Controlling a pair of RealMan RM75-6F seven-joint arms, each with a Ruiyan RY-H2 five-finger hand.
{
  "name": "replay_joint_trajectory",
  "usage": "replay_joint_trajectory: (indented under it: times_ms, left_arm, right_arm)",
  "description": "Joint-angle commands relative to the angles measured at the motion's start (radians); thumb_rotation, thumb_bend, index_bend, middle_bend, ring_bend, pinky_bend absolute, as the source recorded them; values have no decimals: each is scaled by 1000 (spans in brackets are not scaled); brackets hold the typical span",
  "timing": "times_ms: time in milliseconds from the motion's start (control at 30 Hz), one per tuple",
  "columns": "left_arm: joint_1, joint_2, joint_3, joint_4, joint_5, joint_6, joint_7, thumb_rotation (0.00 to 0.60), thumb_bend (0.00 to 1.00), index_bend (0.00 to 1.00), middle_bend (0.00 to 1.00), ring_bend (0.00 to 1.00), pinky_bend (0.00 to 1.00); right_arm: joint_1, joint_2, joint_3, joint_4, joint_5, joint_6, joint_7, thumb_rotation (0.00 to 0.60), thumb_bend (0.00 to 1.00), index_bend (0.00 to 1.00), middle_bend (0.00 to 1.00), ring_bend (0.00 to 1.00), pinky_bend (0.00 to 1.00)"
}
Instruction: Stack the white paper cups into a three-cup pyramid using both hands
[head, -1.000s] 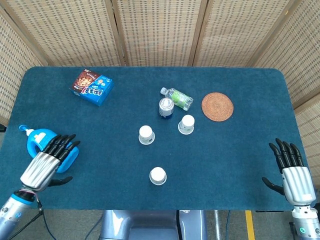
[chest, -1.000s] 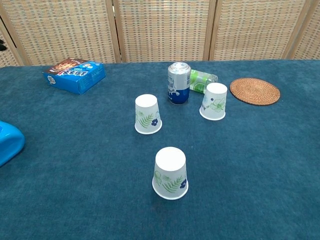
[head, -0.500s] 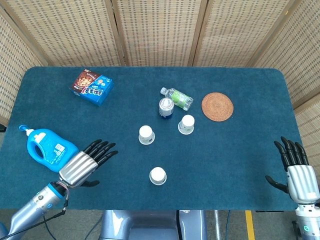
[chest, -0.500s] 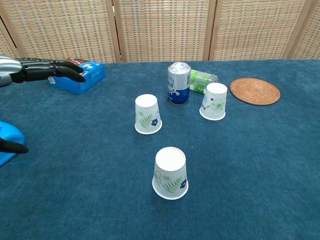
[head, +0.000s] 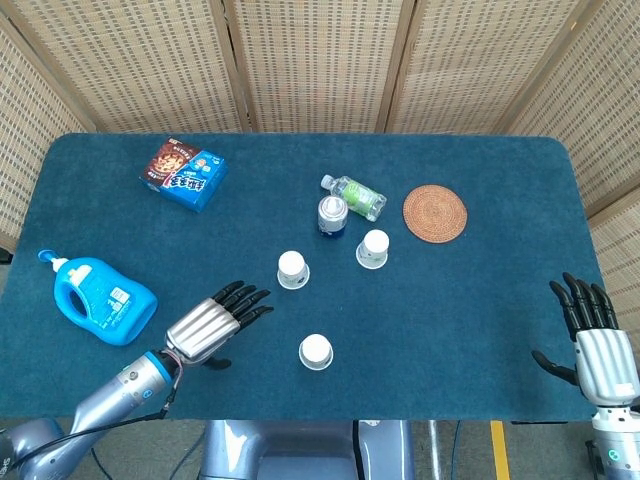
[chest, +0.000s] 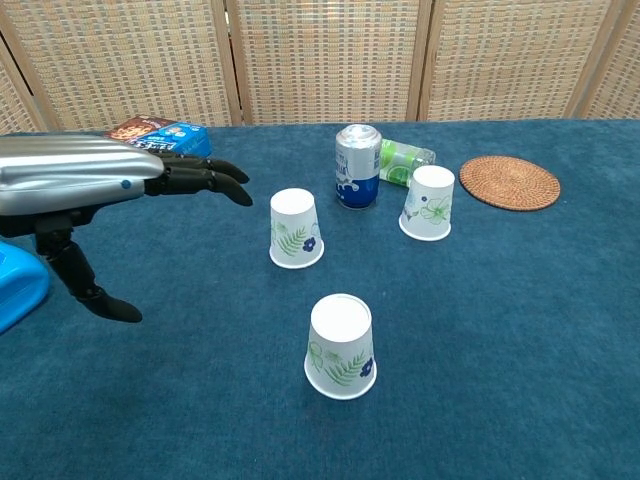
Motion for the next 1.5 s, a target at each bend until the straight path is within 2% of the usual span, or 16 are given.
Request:
replay_joint_trajectory:
  times_ms: [33, 500, 700, 933, 1267, 1400, 1500]
  left_arm:
    - [-43, -45, -13, 1, -66, -28, 67, 600, 170, 123, 0, 0, 44]
    - [-247, -226, -39, 64, -378, -65, 299, 600, 171, 126, 0, 0, 44]
    - [-333, -291, -32, 88, -494, -53, 361, 600, 173, 133, 0, 0, 44]
    - [-408, -343, 1, 95, -597, -9, 424, 600, 178, 170, 0, 0, 45]
    - [-449, -387, 36, 131, -651, 60, 453, 600, 189, 355, 0, 0, 69]
    - [-443, -403, 43, 146, -627, 90, 427, 600, 210, 456, 0, 0, 95]
    - [-441, -404, 52, 147, -610, 100, 419, 600, 234, 489, 0, 0, 97]
  right_arm:
    - [1, 0, 1, 1, 3, -3, 5, 600, 134, 41, 0, 0, 79]
    - [8, 12, 20, 25, 58, -38, 73, 600, 133, 41, 0, 0, 79]
    - [7, 21, 29, 38, 79, -49, 118, 600, 133, 41, 0, 0, 79]
    - [3, 27, 34, 50, 88, -48, 156, 600, 133, 41, 0, 0, 79]
    - [-3, 36, 35, 52, 83, -39, 187, 600, 133, 44, 0, 0, 79]
    - [-3, 37, 31, 48, 79, -41, 179, 600, 133, 50, 0, 0, 79]
    - [-3, 39, 31, 44, 78, -39, 181, 600, 133, 50, 0, 0, 79]
